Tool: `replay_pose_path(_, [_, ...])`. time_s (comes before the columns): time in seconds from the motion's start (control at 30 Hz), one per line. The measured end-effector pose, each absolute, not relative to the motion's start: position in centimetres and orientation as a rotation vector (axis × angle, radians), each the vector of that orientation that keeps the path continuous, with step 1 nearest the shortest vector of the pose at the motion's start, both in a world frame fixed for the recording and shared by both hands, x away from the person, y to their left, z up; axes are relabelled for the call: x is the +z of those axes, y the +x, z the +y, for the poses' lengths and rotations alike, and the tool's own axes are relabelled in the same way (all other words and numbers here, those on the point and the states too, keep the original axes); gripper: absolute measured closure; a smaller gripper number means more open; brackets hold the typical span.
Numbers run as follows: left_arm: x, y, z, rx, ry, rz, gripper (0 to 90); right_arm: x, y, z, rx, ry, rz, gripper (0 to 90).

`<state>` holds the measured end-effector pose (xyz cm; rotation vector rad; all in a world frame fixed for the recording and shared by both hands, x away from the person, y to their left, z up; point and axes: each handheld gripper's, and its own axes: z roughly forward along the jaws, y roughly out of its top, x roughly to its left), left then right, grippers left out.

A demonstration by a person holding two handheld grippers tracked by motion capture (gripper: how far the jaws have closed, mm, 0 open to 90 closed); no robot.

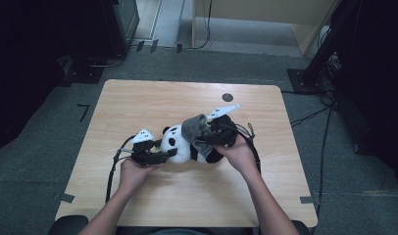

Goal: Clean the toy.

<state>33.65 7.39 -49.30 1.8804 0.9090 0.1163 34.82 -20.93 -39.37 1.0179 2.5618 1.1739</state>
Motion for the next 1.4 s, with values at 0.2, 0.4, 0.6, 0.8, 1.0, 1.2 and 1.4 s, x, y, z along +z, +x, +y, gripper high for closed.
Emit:
replay_pose_path(0.2, [-49.3, 33.7, 7.4, 0.113, 1.872, 0.914, 30.2, -39.1, 35.4, -22.8, 1.202, 1.081, 2.512, 73.4])
replay_pose_path(0.4, [-49.3, 33.7, 7.4, 0.113, 1.875, 0.912, 30.2, -38.7, 35.7, -24.4, 1.224, 1.125, 2.445, 73.4])
replay_pose_path(0.6, [-49.3, 33.7, 7.4, 0.111, 1.887, 0.903, 29.9, -37.6, 35.4, -27.0, 1.28, 1.206, 2.321, 73.5])
replay_pose_path(0.8, [-49.2, 33.7, 7.3, 0.113, 1.899, 0.901, 29.0, -36.7, 34.6, -29.1, 1.304, 1.247, 2.263, 73.4])
replay_pose_path(1.0, [-49.0, 33.8, 7.3, 0.099, 1.908, 0.914, 28.3, -35.9, 32.9, -29.5, 1.344, 1.217, 2.269, 73.2])
replay_pose_path(1.2, [-48.9, 34.0, 7.3, 0.088, 1.91, 0.923, 27.9, -35.5, 30.4, -28.9, 1.362, 1.156, 2.295, 73.0])
replay_pose_path(1.4, [-48.9, 34.0, 7.2, 0.078, 1.918, 0.928, 27.7, -38.4, 29.1, -27.5, 1.327, 1.165, 2.406, 72.9])
